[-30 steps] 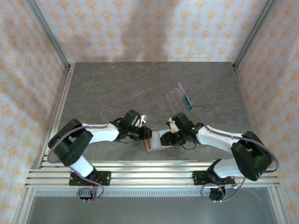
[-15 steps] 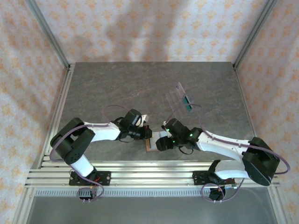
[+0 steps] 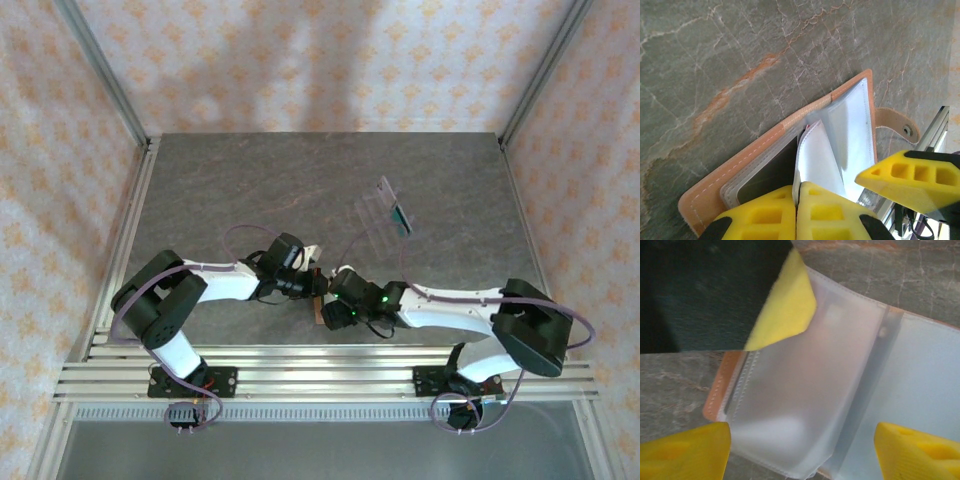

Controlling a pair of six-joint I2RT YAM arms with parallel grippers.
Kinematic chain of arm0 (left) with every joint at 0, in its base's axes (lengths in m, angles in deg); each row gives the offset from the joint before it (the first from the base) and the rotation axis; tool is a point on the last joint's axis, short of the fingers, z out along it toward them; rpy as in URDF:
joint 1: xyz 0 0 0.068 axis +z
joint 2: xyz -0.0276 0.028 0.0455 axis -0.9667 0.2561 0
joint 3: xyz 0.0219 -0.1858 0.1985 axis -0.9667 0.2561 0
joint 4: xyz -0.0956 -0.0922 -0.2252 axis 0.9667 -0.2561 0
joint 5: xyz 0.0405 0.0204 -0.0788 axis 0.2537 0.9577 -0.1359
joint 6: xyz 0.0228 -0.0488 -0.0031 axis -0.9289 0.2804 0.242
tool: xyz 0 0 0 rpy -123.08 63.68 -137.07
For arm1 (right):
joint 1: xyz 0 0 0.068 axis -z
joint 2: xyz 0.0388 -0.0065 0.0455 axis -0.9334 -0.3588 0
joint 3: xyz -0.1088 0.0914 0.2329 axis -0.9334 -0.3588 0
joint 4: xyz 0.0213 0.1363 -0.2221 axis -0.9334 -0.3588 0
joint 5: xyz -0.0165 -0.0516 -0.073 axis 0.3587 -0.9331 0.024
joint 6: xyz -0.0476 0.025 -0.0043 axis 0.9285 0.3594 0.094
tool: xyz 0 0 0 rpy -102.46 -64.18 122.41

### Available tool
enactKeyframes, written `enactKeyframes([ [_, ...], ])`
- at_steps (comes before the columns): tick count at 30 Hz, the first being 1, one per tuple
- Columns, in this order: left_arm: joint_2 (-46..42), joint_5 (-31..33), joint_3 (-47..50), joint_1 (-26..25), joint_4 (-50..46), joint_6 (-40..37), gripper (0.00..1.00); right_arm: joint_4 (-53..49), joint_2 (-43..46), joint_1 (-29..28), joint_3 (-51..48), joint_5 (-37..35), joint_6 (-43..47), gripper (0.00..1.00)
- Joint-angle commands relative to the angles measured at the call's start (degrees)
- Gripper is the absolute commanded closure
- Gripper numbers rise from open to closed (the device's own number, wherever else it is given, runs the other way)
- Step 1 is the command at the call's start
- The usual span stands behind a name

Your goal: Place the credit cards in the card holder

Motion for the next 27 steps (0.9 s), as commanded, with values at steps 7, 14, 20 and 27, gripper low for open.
enactKeyframes([
  [7, -0.42, 0.52, 0.95, 0.54, -0.3, -0.13, 0.89, -3.18, -2.52, -0.41, 2.26, -10.37, -2.91, 0.35],
  [14, -2.18, 1.17, 1.41, 0.71, -0.63, -0.36, 0.67, -2.11, -2.1, -0.47, 0.57, -10.92, -4.27, 0.49],
  [20, -4.17, 1.09, 3.1, 1.55, -1.67, -1.09, 0.68, -3.21, -2.58, -0.41, 0.31, -13.01, -5.42, 0.54],
  [27, -3.98, -0.61, 4.36, 1.99, 2.16, 0.15, 0.89, -2.04, -1.44, -0.29, -0.79, -13.13, -5.63, 0.57],
])
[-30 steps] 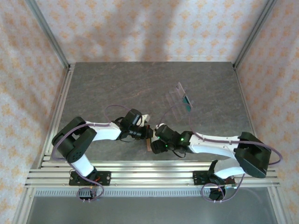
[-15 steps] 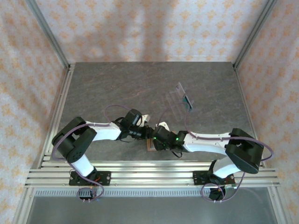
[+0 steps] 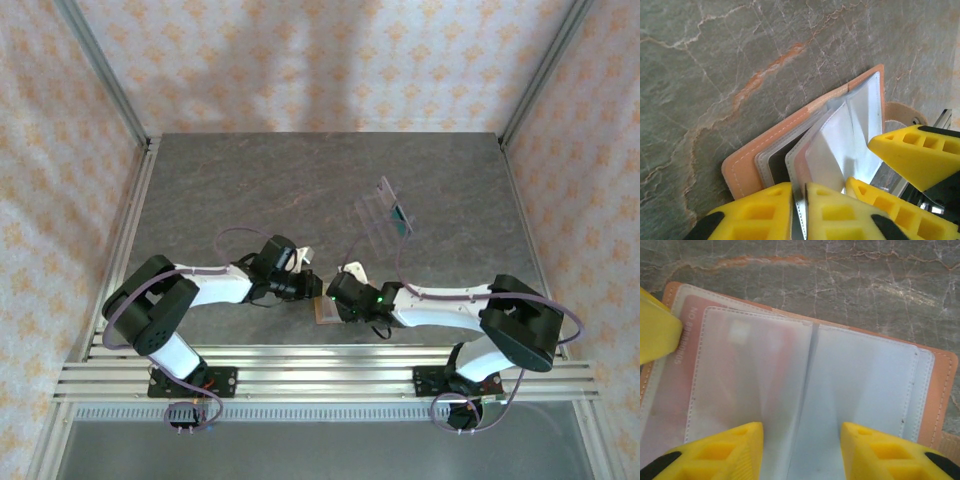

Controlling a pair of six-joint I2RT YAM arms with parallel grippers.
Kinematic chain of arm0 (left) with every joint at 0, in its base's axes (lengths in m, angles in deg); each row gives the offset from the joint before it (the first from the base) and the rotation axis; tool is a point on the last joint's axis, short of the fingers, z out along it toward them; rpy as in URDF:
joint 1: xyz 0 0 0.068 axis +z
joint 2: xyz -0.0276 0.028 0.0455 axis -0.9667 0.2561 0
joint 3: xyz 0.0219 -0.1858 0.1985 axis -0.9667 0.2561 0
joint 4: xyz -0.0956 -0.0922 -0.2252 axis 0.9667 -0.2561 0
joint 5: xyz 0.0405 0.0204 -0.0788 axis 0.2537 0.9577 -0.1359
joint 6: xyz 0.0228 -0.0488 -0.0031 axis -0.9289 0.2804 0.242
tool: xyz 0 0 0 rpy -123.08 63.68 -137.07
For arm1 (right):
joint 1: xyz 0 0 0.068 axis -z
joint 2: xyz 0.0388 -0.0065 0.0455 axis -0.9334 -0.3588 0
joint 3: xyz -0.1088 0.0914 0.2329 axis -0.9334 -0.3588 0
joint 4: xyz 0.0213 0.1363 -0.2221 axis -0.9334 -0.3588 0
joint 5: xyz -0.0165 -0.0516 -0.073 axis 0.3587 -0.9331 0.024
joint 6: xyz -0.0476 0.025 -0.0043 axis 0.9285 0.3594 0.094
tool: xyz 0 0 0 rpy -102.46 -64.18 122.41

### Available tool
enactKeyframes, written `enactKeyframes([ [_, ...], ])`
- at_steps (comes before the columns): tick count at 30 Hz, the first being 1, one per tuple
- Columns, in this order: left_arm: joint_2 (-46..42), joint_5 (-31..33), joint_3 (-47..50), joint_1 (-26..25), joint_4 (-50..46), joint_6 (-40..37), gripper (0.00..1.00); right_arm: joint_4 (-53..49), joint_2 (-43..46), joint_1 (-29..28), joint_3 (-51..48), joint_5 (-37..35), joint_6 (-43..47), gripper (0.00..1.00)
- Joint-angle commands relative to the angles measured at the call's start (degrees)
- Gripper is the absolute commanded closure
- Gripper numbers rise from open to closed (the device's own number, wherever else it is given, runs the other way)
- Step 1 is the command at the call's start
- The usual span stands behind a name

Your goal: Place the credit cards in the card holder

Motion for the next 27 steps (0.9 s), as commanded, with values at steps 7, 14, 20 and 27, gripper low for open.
enactKeyframes([
  [7, 1.49, -0.78, 0.25, 0.28, 2.06, -0.11, 0.97, -0.28, 1.71, -0.08, -1.45, -3.03, -1.93, 0.56],
  [14, 2.46, -1.02, -0.11, 0.28, 1.54, -0.78, 1.0, 1.66, 6.63, -0.84, -2.37, 3.56, 4.53, 0.4],
  [20, 2.72, -1.36, -0.13, 0.24, 2.64, 0.05, 1.0, 0.67, 6.24, -1.62, -0.53, 3.82, 6.01, 0.26],
  [27, 3.2, -1.1, 0.4, 0.28, 3.16, 0.29, 1.0, 1.9, -0.01, -3.64, 2.26, 2.29, 5.24, 0.14],
])
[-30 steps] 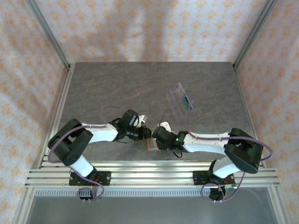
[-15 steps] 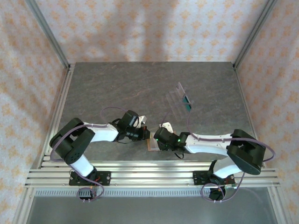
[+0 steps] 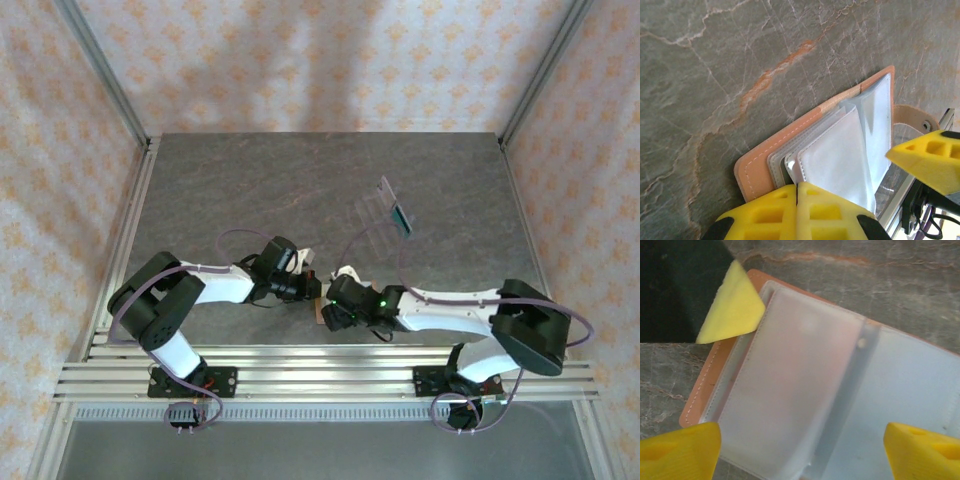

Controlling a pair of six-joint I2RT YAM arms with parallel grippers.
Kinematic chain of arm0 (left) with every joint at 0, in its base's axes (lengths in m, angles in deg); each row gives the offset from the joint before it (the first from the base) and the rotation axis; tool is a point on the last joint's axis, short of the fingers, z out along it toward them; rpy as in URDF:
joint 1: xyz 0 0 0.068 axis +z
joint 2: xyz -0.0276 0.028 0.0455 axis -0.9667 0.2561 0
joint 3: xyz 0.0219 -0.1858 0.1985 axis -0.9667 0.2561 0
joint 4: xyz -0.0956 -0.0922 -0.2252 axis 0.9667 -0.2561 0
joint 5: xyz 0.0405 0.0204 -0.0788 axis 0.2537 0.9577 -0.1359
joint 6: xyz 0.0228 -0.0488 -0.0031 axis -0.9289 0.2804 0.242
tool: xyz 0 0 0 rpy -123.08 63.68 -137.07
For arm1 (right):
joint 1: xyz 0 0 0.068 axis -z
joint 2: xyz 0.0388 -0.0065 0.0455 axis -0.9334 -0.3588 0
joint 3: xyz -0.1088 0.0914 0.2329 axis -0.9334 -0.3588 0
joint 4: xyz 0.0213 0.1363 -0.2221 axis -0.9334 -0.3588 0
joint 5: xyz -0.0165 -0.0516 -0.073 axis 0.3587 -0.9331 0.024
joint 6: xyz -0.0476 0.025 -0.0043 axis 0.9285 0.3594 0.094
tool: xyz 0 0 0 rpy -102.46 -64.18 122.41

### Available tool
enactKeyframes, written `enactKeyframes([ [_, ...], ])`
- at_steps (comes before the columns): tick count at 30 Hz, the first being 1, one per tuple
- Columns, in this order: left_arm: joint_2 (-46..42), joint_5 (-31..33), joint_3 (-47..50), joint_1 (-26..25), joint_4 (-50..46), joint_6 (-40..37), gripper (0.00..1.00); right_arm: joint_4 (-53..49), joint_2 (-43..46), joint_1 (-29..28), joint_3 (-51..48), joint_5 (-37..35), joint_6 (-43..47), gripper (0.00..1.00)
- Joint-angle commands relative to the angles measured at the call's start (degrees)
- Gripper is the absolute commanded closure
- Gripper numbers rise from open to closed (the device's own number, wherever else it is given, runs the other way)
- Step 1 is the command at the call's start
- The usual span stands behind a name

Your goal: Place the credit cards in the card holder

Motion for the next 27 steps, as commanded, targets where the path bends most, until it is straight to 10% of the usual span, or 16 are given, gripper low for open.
enactKeyframes([
  [1, 1.3, -0.75, 0.05, 0.27, 1.14, 0.04, 1.0, 0.61, -2.36, -1.36, 2.39, -2.1, -0.24, 0.13],
  [15, 1.01, -0.31, -0.5, 0.31, -0.85, -1.04, 1.0, -4.8, 0.17, -1.38, 2.14, -9.52, -2.36, 0.38],
  [27, -2.15, 0.35, 0.08, 0.35, -2.33, -1.02, 0.93, -20.66, 8.33, 1.09, 1.88, -25.82, -16.53, 0.32],
])
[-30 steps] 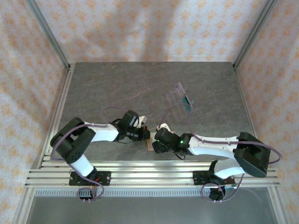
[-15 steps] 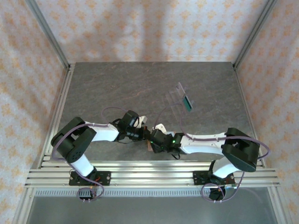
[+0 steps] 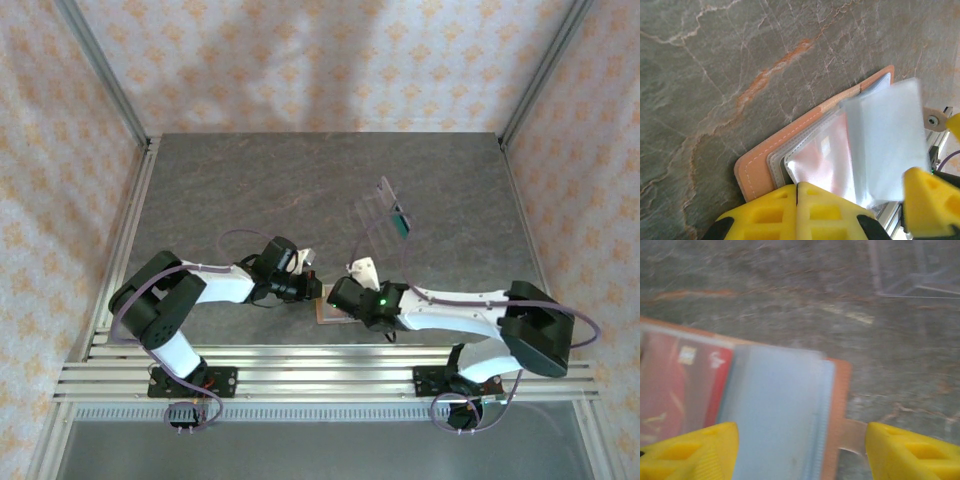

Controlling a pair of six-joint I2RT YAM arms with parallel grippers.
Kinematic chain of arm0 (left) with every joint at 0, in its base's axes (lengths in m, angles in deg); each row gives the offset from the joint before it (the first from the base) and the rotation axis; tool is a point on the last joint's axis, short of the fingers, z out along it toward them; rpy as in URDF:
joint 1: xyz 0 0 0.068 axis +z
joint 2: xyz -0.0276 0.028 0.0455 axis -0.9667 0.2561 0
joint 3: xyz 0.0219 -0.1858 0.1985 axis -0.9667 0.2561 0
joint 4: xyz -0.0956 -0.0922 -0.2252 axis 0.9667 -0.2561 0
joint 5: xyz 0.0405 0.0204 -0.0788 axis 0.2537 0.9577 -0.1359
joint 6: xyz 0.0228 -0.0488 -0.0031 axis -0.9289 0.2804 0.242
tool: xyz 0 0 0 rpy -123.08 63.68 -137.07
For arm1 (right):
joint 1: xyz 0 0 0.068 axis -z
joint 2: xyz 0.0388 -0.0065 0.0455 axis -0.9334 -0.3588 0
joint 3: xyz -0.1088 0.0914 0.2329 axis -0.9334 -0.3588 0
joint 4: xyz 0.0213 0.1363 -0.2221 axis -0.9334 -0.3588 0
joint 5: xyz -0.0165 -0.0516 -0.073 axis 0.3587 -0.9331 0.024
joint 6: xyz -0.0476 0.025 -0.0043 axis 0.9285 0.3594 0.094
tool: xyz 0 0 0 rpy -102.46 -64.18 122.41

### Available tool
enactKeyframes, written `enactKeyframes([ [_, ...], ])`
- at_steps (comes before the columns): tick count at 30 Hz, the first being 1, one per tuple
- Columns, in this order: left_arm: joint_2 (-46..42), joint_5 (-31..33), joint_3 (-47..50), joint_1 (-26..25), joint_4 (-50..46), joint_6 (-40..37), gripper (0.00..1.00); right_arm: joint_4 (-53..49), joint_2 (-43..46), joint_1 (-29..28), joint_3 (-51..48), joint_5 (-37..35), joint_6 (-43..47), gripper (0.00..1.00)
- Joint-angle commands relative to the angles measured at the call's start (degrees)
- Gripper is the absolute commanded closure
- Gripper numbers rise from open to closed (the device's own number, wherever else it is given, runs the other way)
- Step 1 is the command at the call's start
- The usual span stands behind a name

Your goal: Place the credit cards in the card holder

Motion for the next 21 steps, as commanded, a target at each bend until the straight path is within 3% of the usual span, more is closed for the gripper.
enactKeyframes([
  [1, -2.82, 0.87, -0.21, 0.27, -3.21, -1.11, 0.91, -6.66, 6.07, 2.22, -1.26, -6.13, -6.21, 0.32],
  [6, -8.49, 4.08, -1.25, 0.35, -7.76, -2.56, 0.73, -7.89, 16.08, 7.54, -5.0, -1.22, -4.83, 0.26],
  [8, -10.59, 5.6, -2.76, 0.43, -11.85, -4.22, 0.7, -8.71, 19.71, 9.69, -5.24, 0.84, -2.51, 0.24],
  [11, -14.2, 8.76, -4.64, 0.53, -17.51, -6.31, 0.67, -7.0, 23.84, 16.41, -4.55, 11.23, 4.89, 0.2],
  [13, -16.5, 11.0, -5.55, 0.85, -20.44, -7.55, 0.65, -5.99, 23.84, 23.3, -3.32, 21.27, 10.04, 0.19],
  [17, -20.32, 15.67, -8.27, 1.79, -29.24, -11.24, 0.53, -10.02, 21.39, 32.23, 3.2, 26.2, 16.51, 0.15],
  [21, -26.06, 24.23, -6.22, 2.11, -32.46, -12.39, 0.28, -10.88, 15.71, 43.2, 9.46, 36.94, 17.83, 0.15],
])
